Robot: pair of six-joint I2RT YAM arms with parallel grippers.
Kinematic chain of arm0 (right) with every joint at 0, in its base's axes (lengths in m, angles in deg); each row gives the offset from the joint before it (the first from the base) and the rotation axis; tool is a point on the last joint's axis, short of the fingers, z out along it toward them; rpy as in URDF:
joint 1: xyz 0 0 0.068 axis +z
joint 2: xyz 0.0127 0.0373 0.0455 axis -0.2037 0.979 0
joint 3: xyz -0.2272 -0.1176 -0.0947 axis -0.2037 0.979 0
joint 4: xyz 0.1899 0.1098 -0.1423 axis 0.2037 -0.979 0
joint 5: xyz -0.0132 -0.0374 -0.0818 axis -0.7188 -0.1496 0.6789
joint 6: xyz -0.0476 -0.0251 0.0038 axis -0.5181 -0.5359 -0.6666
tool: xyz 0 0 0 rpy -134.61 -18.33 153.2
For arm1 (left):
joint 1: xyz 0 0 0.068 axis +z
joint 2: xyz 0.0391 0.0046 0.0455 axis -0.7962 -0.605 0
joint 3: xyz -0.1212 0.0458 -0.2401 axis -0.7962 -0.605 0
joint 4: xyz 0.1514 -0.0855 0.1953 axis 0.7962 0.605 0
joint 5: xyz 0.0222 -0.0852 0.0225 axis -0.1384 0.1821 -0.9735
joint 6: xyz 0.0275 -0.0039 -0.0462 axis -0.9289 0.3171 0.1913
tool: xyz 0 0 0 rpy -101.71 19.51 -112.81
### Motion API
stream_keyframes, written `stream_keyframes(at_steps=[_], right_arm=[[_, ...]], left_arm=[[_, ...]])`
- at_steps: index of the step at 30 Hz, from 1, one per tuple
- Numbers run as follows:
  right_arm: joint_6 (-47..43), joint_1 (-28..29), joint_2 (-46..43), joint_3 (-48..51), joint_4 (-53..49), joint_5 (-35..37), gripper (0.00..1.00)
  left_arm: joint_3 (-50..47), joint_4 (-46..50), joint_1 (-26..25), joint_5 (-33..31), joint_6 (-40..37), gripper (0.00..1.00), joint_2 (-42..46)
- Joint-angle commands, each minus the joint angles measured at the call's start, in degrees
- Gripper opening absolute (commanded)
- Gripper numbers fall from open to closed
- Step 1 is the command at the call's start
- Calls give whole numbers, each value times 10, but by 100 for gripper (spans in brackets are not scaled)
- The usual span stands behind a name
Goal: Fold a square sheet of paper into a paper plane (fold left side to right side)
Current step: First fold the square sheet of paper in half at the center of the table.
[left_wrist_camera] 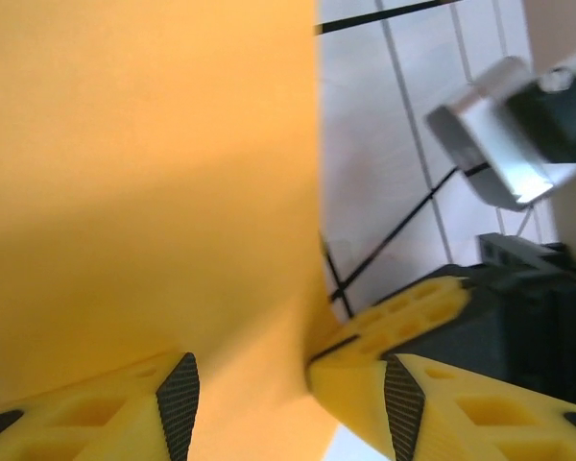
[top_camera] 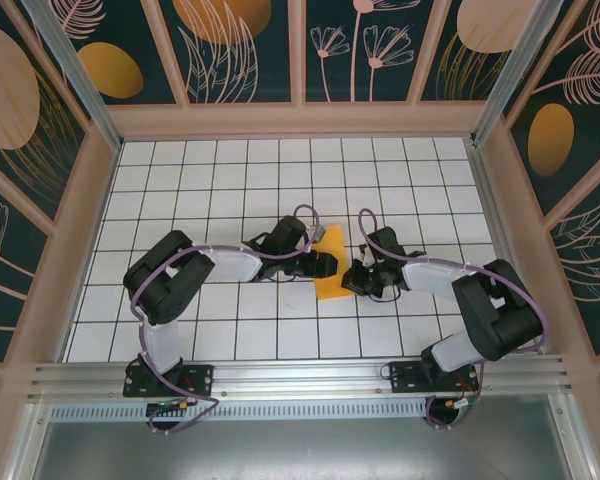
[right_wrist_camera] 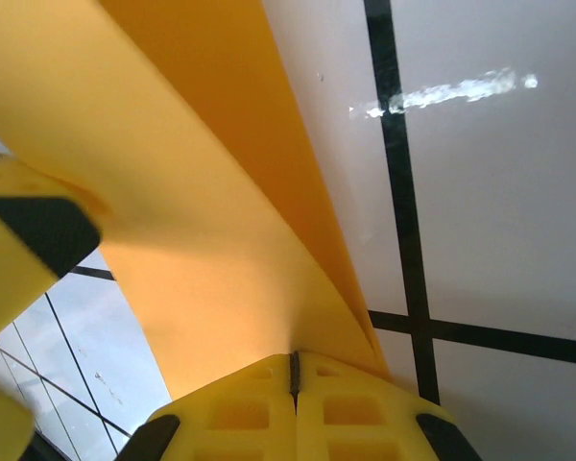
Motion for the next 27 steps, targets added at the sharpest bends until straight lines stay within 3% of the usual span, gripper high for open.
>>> stream_keyframes(at_steps=[1, 12, 27], right_arm=[[-14, 2, 24, 5, -50, 63, 3], [-22, 2, 28, -4, -83, 89, 3], [-27, 2, 36, -5, -93, 94, 3]], left_arm=[[30, 26, 3, -23, -17, 56, -16], [71, 114, 19, -127, -50, 56, -47], [153, 168, 44, -184, -71, 58, -105]])
